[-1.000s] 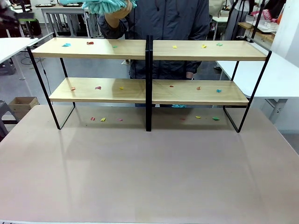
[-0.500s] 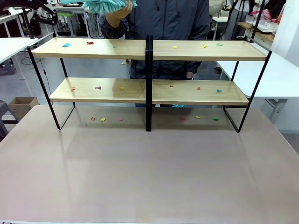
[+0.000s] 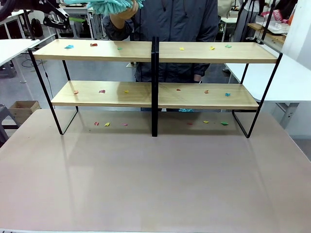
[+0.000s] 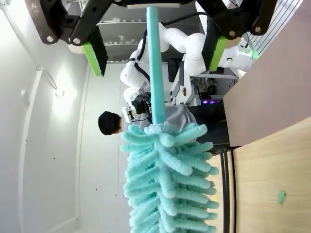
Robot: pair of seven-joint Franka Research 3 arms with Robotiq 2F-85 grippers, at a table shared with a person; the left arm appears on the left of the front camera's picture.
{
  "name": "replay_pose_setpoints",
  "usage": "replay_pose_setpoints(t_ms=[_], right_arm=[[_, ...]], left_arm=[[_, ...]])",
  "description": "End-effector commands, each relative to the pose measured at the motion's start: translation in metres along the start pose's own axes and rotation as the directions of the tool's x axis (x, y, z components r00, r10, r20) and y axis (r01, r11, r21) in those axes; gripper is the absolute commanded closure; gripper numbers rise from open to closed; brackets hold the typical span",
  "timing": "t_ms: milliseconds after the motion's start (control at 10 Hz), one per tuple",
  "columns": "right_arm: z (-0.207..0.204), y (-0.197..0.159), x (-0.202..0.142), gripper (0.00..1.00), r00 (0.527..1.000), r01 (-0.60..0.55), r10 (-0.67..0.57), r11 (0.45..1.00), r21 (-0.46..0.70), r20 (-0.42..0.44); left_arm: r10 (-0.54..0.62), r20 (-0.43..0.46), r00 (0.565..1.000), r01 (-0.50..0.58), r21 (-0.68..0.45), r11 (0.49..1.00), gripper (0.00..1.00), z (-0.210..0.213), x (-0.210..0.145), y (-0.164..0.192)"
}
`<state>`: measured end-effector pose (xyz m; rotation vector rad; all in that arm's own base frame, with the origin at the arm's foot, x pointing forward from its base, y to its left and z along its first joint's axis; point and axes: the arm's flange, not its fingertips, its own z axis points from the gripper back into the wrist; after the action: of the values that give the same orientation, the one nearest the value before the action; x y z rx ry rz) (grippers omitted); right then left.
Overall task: Clean the shelves.
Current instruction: Pick up the Duster when the human hands it over.
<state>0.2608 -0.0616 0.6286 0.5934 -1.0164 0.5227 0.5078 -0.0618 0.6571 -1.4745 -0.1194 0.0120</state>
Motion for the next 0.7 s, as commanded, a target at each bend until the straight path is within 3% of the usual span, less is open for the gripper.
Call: replay_pose_setpoints(t_ms=[0, 100, 200, 300, 400, 600], right_arm=[[-0.001, 0.000, 0.000, 0.00, 1.000, 0.002, -0.002, 1.000, 0.002, -0.001], [-0.001, 0.000, 0.000, 0.00, 1.000, 0.002, -0.002, 1.000, 0.002, -0.001], [-0.001, 0.000, 0.000, 0.00, 1.000, 0.002, -0.002, 1.000, 0.002, -0.001], [-0.001, 0.000, 0.000, 0.00, 1.000, 0.002, -0.002, 1.000, 0.002, -0.001], [-0.001, 0.000, 0.000, 0.00, 1.000, 0.002, -0.002, 1.000, 0.002, -0.001], [-0.001, 0.000, 0.000, 0.00, 1.000, 0.002, -0.002, 1.000, 0.002, -0.001]], left_arm=[[0.021, -0.001, 1.000, -0.021, -0.060, 0.998, 0.57, -0.004, -0.001, -0.004], [0.014, -0.019, 1.000, -0.015, -0.073, 0.997, 0.57, -0.007, -0.005, -0.005], [0.006, -0.023, 1.000, -0.008, -0.064, 0.998, 1.00, -0.011, -0.006, -0.003], [0.007, -0.019, 1.000, -0.008, -0.055, 0.998, 0.63, -0.014, -0.006, 0.000], [0.007, -0.020, 1.000, -0.008, -0.052, 0.999, 1.00, -0.016, -0.007, 0.002], [-0.006, -0.017, 1.000, 0.005, -0.039, 0.999, 1.00, -0.018, -0.008, 0.003]])
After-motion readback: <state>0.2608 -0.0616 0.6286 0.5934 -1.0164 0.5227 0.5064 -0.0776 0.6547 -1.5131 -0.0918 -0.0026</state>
